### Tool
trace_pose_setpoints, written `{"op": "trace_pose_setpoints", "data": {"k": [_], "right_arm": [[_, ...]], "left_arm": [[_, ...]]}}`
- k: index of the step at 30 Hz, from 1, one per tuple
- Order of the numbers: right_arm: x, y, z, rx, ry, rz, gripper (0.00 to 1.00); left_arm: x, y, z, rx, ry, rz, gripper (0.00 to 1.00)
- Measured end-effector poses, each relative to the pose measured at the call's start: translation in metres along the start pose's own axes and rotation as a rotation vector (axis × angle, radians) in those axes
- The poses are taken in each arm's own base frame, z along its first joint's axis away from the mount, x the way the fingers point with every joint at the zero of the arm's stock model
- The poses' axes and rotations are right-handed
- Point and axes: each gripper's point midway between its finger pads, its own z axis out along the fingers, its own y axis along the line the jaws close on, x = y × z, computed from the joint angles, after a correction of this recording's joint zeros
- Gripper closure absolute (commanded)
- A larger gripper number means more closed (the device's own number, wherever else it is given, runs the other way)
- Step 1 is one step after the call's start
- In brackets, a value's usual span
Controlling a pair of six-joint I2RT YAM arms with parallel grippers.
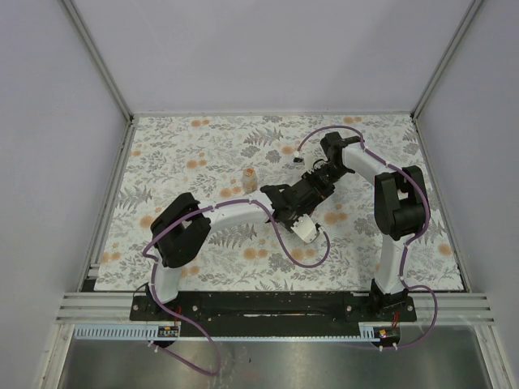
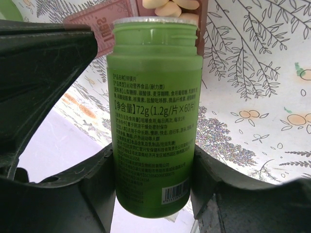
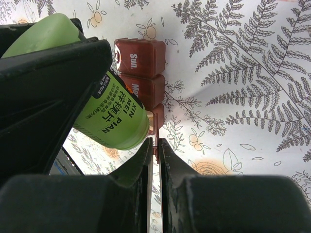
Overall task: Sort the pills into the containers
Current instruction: Pour the pill into the pill container.
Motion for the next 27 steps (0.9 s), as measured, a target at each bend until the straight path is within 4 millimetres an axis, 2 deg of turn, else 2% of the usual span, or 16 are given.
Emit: {"op": "trace_pose_setpoints", "data": {"k": [27], "right_arm": [[0.0001, 0.0001, 0.0001, 0.000, 0.001, 0.000, 0.96]], "left_arm": [[0.0015, -0.0029, 0.0013, 0.006, -0.010, -0.056, 1.00]]}}
